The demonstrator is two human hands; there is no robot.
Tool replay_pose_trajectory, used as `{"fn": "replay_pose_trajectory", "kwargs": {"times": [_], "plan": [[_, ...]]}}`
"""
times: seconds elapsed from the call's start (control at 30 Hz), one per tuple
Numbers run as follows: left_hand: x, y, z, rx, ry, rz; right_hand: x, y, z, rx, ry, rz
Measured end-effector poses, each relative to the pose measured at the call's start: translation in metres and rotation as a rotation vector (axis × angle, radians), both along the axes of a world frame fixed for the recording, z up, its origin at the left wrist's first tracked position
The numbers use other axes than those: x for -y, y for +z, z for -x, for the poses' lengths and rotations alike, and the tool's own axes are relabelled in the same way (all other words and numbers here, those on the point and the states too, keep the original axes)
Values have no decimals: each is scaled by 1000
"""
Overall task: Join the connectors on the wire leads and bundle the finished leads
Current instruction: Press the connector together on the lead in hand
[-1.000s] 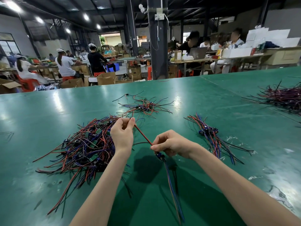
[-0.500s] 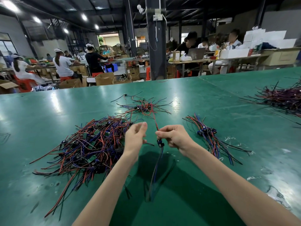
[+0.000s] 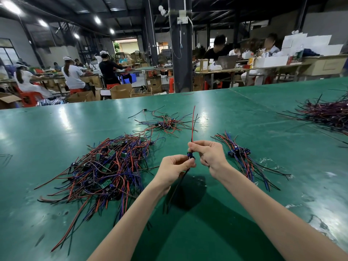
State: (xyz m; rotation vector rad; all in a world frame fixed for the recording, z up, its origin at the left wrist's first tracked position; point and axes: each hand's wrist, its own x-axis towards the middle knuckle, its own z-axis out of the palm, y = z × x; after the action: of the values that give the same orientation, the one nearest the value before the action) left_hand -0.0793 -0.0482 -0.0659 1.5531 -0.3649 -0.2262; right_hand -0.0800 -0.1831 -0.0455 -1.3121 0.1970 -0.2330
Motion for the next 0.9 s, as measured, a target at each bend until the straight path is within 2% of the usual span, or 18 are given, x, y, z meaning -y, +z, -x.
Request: {"fn": "replay_pose_trajectory", "kwargs": {"times": [0.23,0.4,0.73,0.9], "plan": [[-2,1,-4,-79,126,83,-4,-3,2,-19,68,86],[-8,4,-10,-174,256,219,-11,-2,5,-170,233,134],[-14,9,-13,-307,206,235,-16,-5,7,-132,521,-60],[-17,10,-16,-313,221,243,-17,-6,8,-99,452,55]]}}
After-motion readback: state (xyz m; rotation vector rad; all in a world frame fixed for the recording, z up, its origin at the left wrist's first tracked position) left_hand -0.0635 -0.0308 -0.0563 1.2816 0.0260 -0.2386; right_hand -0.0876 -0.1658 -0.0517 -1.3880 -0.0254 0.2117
